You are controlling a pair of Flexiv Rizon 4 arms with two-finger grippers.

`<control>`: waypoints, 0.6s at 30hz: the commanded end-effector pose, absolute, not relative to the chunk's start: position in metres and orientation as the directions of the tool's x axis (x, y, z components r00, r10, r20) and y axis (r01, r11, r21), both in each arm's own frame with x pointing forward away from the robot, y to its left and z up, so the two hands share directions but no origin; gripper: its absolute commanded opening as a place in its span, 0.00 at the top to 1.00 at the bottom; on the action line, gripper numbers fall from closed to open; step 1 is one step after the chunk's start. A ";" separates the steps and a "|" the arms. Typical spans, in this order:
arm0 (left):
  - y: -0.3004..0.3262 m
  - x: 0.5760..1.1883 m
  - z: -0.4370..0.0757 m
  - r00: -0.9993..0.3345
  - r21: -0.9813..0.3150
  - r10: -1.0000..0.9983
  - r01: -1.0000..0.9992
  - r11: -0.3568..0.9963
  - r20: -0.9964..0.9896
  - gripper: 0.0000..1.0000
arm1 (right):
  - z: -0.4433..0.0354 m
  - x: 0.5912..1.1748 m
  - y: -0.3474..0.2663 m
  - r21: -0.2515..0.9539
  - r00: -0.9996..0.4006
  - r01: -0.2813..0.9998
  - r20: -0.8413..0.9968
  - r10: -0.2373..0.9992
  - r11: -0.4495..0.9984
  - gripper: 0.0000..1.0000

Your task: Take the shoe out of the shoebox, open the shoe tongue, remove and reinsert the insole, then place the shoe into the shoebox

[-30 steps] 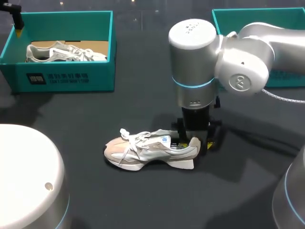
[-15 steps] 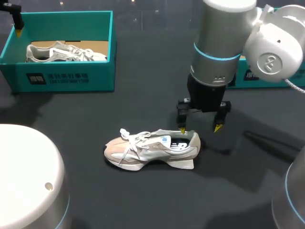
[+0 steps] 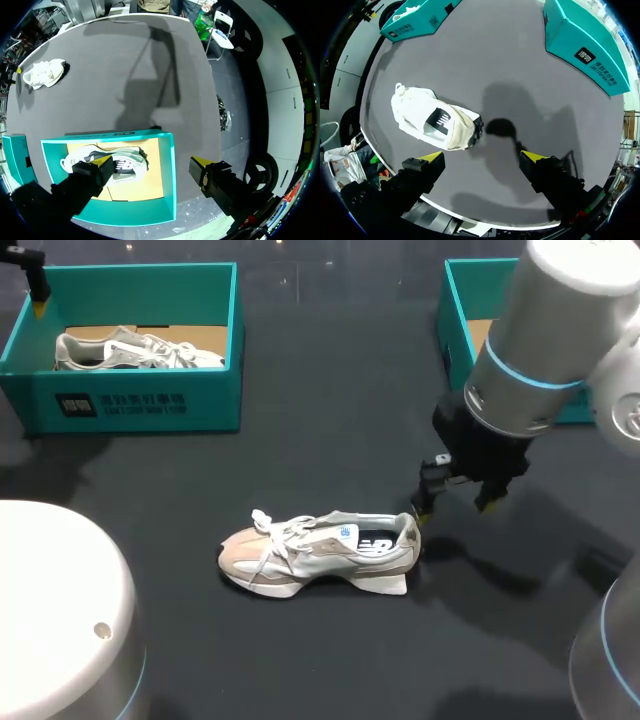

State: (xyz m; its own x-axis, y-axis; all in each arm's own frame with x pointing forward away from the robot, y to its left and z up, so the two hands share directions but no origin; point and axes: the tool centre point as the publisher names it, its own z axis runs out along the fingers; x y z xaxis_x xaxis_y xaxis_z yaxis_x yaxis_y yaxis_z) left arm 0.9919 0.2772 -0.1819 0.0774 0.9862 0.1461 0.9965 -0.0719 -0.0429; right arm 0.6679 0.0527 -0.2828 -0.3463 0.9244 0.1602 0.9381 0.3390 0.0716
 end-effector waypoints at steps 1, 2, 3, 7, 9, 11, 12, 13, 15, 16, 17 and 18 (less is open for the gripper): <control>0.278 0.990 -0.182 0.078 -0.040 0.986 0.997 -0.073 0.147 0.00 | -0.282 0.658 0.037 0.230 -0.454 0.891 0.400 0.796 0.392 0.00; 0.278 0.990 -0.182 0.078 -0.040 0.986 0.997 -0.073 0.147 0.00 | -0.282 0.658 0.037 0.230 -0.454 0.891 0.400 0.796 0.392 0.00; 0.278 0.990 -0.182 0.078 -0.040 0.986 0.997 -0.073 0.147 0.00 | -0.282 0.658 0.037 0.230 -0.454 0.891 0.400 0.796 0.392 0.00; 0.278 0.990 -0.182 0.078 -0.040 0.986 0.997 -0.073 0.147 0.00 | -0.282 0.658 0.037 0.230 -0.454 0.891 0.400 0.796 0.392 0.00; 0.278 0.990 -0.182 0.078 -0.040 0.986 0.997 -0.073 0.147 0.00 | -0.283 0.655 0.032 0.331 -0.531 0.845 0.429 0.731 0.420 0.00; 0.278 0.990 -0.182 0.078 -0.040 0.986 0.997 -0.073 0.147 0.00 | -0.286 0.650 0.022 0.481 -0.639 0.760 0.433 0.636 0.437 0.00; 0.278 0.990 -0.182 0.078 -0.040 0.986 0.997 -0.073 0.147 0.00 | -0.289 0.650 0.017 0.517 -0.656 0.743 0.441 0.613 0.424 0.00; 0.278 0.990 -0.182 0.078 -0.040 0.986 0.997 -0.073 0.147 0.00 | -0.291 0.651 0.013 0.540 -0.677 0.725 0.441 0.589 0.428 0.00; 0.278 0.990 -0.182 0.078 -0.040 0.986 0.997 -0.073 0.147 0.00 | -0.295 0.653 0.010 0.582 -0.730 0.672 0.413 0.545 0.458 0.00; 0.278 0.990 -0.182 0.078 -0.040 0.986 0.997 -0.073 0.147 0.00 | -0.296 0.654 0.008 0.611 -0.765 0.634 0.401 0.504 0.474 0.00; 0.278 0.990 -0.182 0.078 -0.040 0.986 0.997 -0.073 0.147 0.00 | -0.297 0.654 0.007 0.632 -0.802 0.589 0.384 0.457 0.504 0.00; 0.278 0.990 -0.182 0.078 -0.040 0.986 0.997 -0.073 0.147 0.00 | -0.298 0.654 0.005 0.640 -0.838 0.543 0.372 0.400 0.543 0.00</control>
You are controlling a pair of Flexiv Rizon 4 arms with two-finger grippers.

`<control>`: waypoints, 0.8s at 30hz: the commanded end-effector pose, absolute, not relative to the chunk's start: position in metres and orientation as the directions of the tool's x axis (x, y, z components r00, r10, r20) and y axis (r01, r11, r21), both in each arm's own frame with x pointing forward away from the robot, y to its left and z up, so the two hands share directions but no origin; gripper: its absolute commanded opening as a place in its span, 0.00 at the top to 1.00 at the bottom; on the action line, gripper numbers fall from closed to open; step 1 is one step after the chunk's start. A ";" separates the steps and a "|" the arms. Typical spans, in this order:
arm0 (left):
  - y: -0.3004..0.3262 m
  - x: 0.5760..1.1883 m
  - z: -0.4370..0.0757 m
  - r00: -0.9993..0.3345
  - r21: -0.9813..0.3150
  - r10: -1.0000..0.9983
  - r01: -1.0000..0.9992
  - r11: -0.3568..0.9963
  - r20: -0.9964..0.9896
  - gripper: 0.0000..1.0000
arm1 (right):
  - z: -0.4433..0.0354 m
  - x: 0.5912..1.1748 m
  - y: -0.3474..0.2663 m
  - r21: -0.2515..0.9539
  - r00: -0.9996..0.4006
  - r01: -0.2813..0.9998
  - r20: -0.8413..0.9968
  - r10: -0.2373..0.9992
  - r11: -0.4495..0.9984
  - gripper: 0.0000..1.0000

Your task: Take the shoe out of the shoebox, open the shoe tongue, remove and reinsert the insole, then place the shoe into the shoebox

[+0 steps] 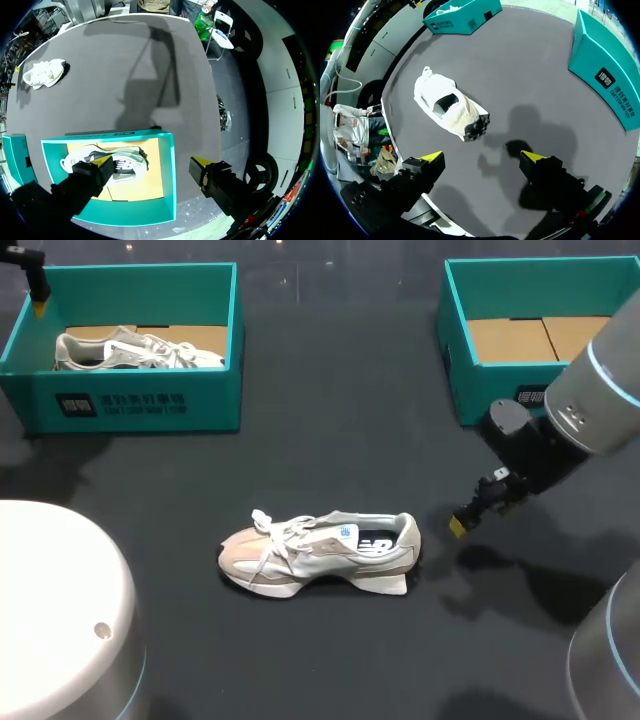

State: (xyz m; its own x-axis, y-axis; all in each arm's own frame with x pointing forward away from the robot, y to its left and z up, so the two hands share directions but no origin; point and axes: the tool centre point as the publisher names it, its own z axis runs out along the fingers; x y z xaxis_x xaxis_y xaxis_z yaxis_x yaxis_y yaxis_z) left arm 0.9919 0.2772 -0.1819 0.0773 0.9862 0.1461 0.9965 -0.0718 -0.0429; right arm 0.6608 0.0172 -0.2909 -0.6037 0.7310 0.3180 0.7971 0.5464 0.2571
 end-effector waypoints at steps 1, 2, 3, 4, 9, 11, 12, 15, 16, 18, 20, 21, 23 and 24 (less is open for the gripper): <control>0.278 0.990 -0.182 0.078 -0.040 0.986 0.997 -0.073 0.147 0.00 | -0.298 0.654 0.005 0.640 -0.838 0.543 0.372 0.400 0.543 0.00; 0.278 0.990 -0.182 0.078 -0.040 0.986 0.997 -0.073 0.147 0.00 | -0.298 0.654 0.005 0.640 -0.838 0.543 0.372 0.400 0.543 0.00; 0.278 0.990 -0.182 0.078 -0.040 0.986 0.997 -0.073 0.147 0.00 | -0.298 0.654 0.005 0.640 -0.838 0.543 0.372 0.400 0.543 0.00; 0.278 0.990 -0.182 0.078 -0.040 0.986 0.997 -0.073 0.147 0.00 | -0.298 0.654 0.005 0.640 -0.838 0.543 0.372 0.400 0.543 0.00; 0.278 0.990 -0.182 0.078 -0.040 0.986 0.997 -0.073 0.147 0.00 | -0.298 0.654 0.005 0.640 -0.838 0.543 0.372 0.400 0.543 0.00; 0.278 0.990 -0.182 0.078 -0.040 0.986 0.997 -0.073 0.147 0.00 | -0.298 0.654 0.005 0.640 -0.838 0.543 0.372 0.400 0.543 0.00; 0.278 0.990 -0.182 0.078 -0.040 0.986 0.997 -0.073 0.147 0.00 | -0.298 0.654 0.005 0.640 -0.838 0.543 0.372 0.400 0.543 0.00; 0.278 0.990 -0.182 0.078 -0.040 0.986 0.997 -0.073 0.147 0.00 | -0.306 0.648 0.004 0.742 -0.918 0.394 0.287 0.274 0.542 0.00; 0.278 0.990 -0.182 0.078 -0.040 0.986 0.997 -0.073 0.147 0.00 | -0.308 0.645 0.002 0.775 -0.942 0.331 0.243 0.231 0.537 0.00; 0.278 0.990 -0.182 0.078 -0.040 0.986 0.997 -0.073 0.147 0.00 | -0.311 0.640 -0.003 0.835 -0.974 0.219 0.162 0.156 0.505 0.00; 0.278 0.990 -0.182 0.078 -0.040 0.986 0.997 -0.073 0.147 0.00 | -0.316 0.636 -0.011 0.857 -0.984 0.171 0.122 0.130 0.486 0.00; 0.278 0.990 -0.182 0.078 -0.040 0.986 0.997 -0.073 0.147 0.00 | -0.318 0.636 -0.014 0.866 -0.984 0.167 0.113 0.140 0.472 0.00; 0.278 0.990 -0.182 0.078 -0.040 0.986 0.997 -0.073 0.147 0.00 | -0.325 0.634 -0.022 0.886 -0.991 0.112 0.064 0.119 0.451 0.00; 0.278 0.990 -0.182 0.078 -0.040 0.986 0.997 -0.073 0.147 0.00 | -0.328 0.634 -0.024 0.891 -0.992 0.097 0.051 0.115 0.443 0.00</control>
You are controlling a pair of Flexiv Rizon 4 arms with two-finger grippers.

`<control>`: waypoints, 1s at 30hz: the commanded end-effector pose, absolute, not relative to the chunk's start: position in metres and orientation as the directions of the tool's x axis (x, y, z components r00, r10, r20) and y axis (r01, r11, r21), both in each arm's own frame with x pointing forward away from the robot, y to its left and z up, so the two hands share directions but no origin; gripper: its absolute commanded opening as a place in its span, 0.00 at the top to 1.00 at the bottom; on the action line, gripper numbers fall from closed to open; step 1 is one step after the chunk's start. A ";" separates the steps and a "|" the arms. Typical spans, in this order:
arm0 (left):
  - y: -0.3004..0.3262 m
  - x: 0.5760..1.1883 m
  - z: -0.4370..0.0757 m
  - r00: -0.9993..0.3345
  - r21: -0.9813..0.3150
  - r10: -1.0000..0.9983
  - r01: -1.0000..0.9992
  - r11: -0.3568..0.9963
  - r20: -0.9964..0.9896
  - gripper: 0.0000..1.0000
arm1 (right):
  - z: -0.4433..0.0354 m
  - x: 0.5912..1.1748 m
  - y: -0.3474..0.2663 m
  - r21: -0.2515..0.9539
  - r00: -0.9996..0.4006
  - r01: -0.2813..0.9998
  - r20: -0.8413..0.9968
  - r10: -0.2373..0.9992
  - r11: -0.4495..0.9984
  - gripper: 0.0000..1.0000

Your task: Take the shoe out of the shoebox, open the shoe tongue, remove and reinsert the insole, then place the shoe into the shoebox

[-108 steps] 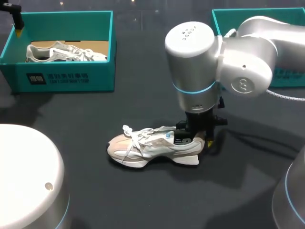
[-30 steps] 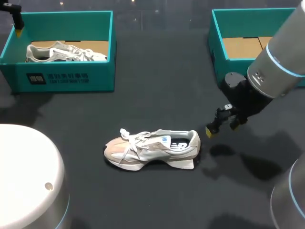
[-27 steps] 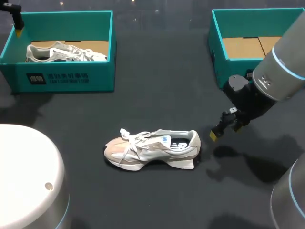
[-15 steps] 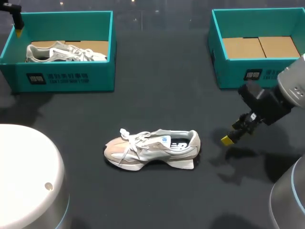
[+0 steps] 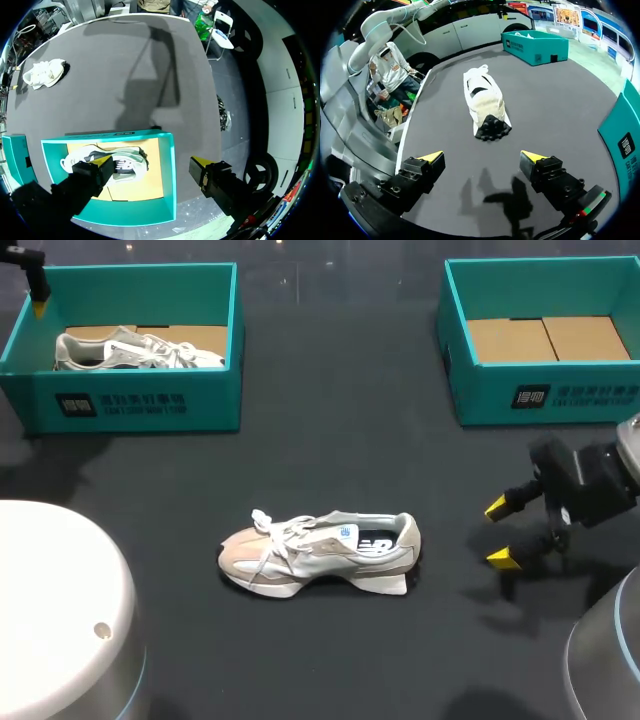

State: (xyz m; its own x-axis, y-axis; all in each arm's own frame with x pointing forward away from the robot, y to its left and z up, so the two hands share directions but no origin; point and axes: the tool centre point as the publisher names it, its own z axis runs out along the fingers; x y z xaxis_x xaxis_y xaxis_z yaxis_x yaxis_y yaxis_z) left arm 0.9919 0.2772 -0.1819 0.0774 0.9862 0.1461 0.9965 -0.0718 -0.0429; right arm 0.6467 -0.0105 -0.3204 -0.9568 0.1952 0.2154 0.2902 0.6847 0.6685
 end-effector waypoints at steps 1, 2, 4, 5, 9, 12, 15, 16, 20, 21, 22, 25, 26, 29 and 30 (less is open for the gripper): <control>0.278 0.990 -0.182 0.078 -0.040 0.986 0.997 -0.073 0.147 0.00 | -0.332 0.635 -0.024 0.889 -0.991 0.104 0.056 0.120 0.447 0.00; 0.278 0.990 -0.182 0.078 -0.040 0.986 0.997 -0.073 0.147 0.00 | -0.339 0.638 -0.024 0.874 -0.991 0.125 0.090 0.097 0.469 0.00; 0.278 0.990 -0.182 0.078 -0.040 0.986 0.997 -0.073 0.147 0.00 | -0.339 0.638 -0.024 0.874 -0.991 0.125 0.090 0.097 0.469 0.00; 0.278 0.990 -0.182 0.078 -0.040 0.986 0.997 -0.073 0.147 0.00 | -0.339 0.638 -0.024 0.874 -0.991 0.125 0.090 0.097 0.469 0.00; 0.278 0.990 -0.182 0.078 -0.040 0.986 0.997 -0.073 0.147 0.00 | -0.339 0.638 -0.024 0.874 -0.991 0.125 0.090 0.097 0.469 0.00; 0.278 0.990 -0.182 0.078 -0.040 0.986 0.997 -0.073 0.147 0.00 | -0.339 0.638 -0.024 0.874 -0.991 0.125 0.090 0.097 0.469 0.00; 0.278 0.990 -0.182 0.078 -0.040 0.986 0.997 -0.073 0.147 0.00 | -0.343 0.642 -0.025 0.871 -0.989 0.142 0.105 0.105 0.470 0.00; 0.278 0.990 -0.182 0.078 -0.040 0.986 0.997 -0.073 0.147 0.00 | -0.347 0.644 -0.026 0.861 -0.988 0.145 0.101 0.117 0.487 0.00; 0.278 0.990 -0.182 0.078 -0.040 0.986 0.997 -0.073 0.147 0.00 | -0.359 0.649 -0.033 0.876 -0.985 0.154 0.098 0.143 0.458 0.00; 0.278 0.990 -0.182 0.078 -0.040 0.986 0.997 -0.073 0.147 0.00 | -0.362 0.650 -0.035 0.881 -0.984 0.154 0.097 0.147 0.448 0.00; 0.278 0.990 -0.182 0.078 -0.040 0.986 0.997 -0.073 0.147 0.00 | -0.364 0.650 -0.036 0.875 -0.980 0.167 0.098 0.170 0.455 0.00; 0.278 0.990 -0.182 0.078 -0.040 0.986 0.997 -0.073 0.147 0.00 | -0.368 0.652 -0.037 0.878 -0.978 0.170 0.095 0.186 0.448 0.00; 0.278 0.990 -0.182 0.078 -0.040 0.986 0.997 -0.073 0.147 0.00 | -0.370 0.652 -0.038 0.878 -0.978 0.172 0.097 0.185 0.446 0.00; 0.278 0.990 -0.182 0.078 -0.040 0.986 0.997 -0.073 0.147 0.00 | -0.374 0.654 -0.039 0.884 -0.978 0.168 0.094 0.185 0.437 0.00; 0.278 0.990 -0.182 0.078 -0.040 0.986 0.997 -0.073 0.147 0.00 | -0.375 0.654 -0.039 0.886 -0.978 0.168 0.093 0.189 0.433 0.00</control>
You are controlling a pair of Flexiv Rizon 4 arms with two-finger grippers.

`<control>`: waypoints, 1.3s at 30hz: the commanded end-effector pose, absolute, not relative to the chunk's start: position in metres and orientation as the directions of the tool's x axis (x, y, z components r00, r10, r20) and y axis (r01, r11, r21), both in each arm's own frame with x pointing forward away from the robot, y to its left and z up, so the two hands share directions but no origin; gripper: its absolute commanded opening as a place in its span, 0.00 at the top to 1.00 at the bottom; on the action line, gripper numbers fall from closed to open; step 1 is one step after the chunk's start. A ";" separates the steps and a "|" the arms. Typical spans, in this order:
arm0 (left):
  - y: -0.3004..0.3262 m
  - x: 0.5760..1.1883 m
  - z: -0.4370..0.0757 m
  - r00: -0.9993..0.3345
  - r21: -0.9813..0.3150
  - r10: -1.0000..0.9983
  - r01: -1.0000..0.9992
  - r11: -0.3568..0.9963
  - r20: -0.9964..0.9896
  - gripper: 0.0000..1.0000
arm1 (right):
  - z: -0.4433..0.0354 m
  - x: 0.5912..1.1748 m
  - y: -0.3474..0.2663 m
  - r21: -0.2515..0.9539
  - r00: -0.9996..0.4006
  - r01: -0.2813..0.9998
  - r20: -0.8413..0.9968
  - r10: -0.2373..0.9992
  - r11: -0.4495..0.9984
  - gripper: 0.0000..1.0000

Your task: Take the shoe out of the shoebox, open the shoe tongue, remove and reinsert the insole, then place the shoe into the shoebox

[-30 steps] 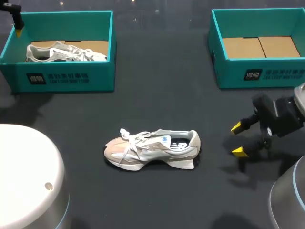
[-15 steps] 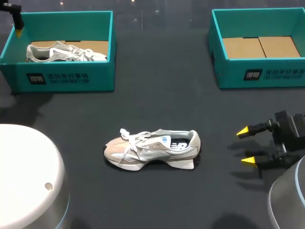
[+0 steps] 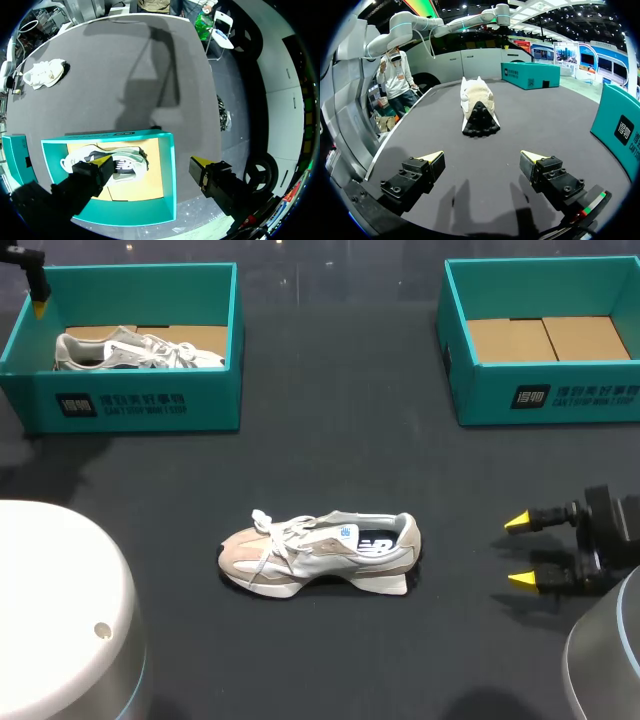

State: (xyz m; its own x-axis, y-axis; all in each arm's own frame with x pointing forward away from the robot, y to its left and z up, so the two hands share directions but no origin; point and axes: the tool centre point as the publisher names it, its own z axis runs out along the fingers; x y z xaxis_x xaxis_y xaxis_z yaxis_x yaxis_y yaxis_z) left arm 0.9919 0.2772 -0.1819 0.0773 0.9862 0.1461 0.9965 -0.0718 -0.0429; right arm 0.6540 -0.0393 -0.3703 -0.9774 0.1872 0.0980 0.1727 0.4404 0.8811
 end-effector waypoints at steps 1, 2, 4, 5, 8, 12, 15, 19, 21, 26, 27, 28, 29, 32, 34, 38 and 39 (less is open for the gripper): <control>0.278 0.990 -0.182 0.078 -0.040 0.986 0.997 -0.073 0.147 0.00 | -0.375 0.655 -0.039 0.886 -0.977 0.168 0.092 0.190 0.432 0.00; 0.278 0.990 -0.182 0.078 -0.040 0.986 0.997 -0.073 0.147 0.00 | -0.376 0.655 -0.039 0.887 -0.978 0.167 0.093 0.187 0.430 0.00; 0.278 0.990 -0.182 0.078 -0.040 0.986 0.997 -0.073 0.147 0.00 | -0.377 0.656 -0.038 0.889 -0.978 0.166 0.093 0.186 0.427 0.00; 0.278 0.990 -0.182 0.078 -0.040 0.986 0.997 -0.073 0.147 0.00 | -0.377 0.657 -0.038 0.890 -0.978 0.165 0.093 0.186 0.426 0.00; 0.278 0.990 -0.182 0.078 -0.040 0.986 0.997 -0.073 0.147 0.00 | -0.377 0.659 -0.036 0.892 -0.978 0.162 0.089 0.186 0.423 0.00; 0.278 0.990 -0.182 0.078 -0.040 0.986 0.997 -0.073 0.147 0.00 | -0.377 0.663 -0.030 0.896 -0.981 0.151 0.082 0.178 0.418 0.00; 0.278 0.990 -0.182 0.078 -0.040 0.986 0.997 -0.073 0.147 0.00 | -0.379 0.664 -0.023 0.898 -0.983 0.142 0.077 0.169 0.415 0.00; 0.278 0.990 -0.182 0.078 -0.040 0.986 0.997 -0.073 0.147 0.00 | -0.381 0.665 -0.014 0.899 -0.983 0.138 0.074 0.167 0.415 0.00; 0.278 0.990 -0.182 0.078 -0.040 0.986 0.997 -0.073 0.147 0.00 | -0.381 0.666 -0.011 0.897 -0.979 0.151 0.077 0.190 0.416 0.00; 0.278 0.990 -0.182 0.078 -0.040 0.986 0.997 -0.073 0.147 0.00 | -0.379 0.665 -0.010 0.893 -0.977 0.155 0.075 0.200 0.422 0.00; 0.278 0.990 -0.182 0.078 -0.040 0.986 0.997 -0.073 0.147 0.00 | -0.379 0.665 -0.010 0.893 -0.977 0.155 0.075 0.200 0.422 0.00; 0.278 0.990 -0.182 0.078 -0.040 0.986 0.997 -0.073 0.147 0.00 | -0.379 0.665 -0.010 0.893 -0.977 0.155 0.075 0.200 0.422 0.00; 0.278 0.990 -0.182 0.078 -0.040 0.986 0.997 -0.073 0.147 0.00 | -0.379 0.665 -0.010 0.893 -0.977 0.155 0.075 0.200 0.422 0.00; 0.278 0.990 -0.182 0.078 -0.040 0.986 0.997 -0.073 0.147 0.00 | -0.379 0.665 -0.010 0.893 -0.977 0.155 0.075 0.200 0.422 0.00; 0.278 0.990 -0.182 0.078 -0.040 0.986 0.997 -0.073 0.147 0.00 | -0.379 0.665 -0.010 0.893 -0.977 0.155 0.075 0.200 0.422 0.00; 0.278 0.990 -0.182 0.078 -0.040 0.986 0.997 -0.073 0.147 0.00 | -0.383 0.667 0.013 0.865 -0.958 0.205 0.083 0.273 0.458 0.00; 0.278 0.990 -0.182 0.078 -0.040 0.986 0.997 -0.073 0.147 0.00 | -0.383 0.668 0.017 0.870 -0.956 0.203 0.077 0.282 0.450 0.00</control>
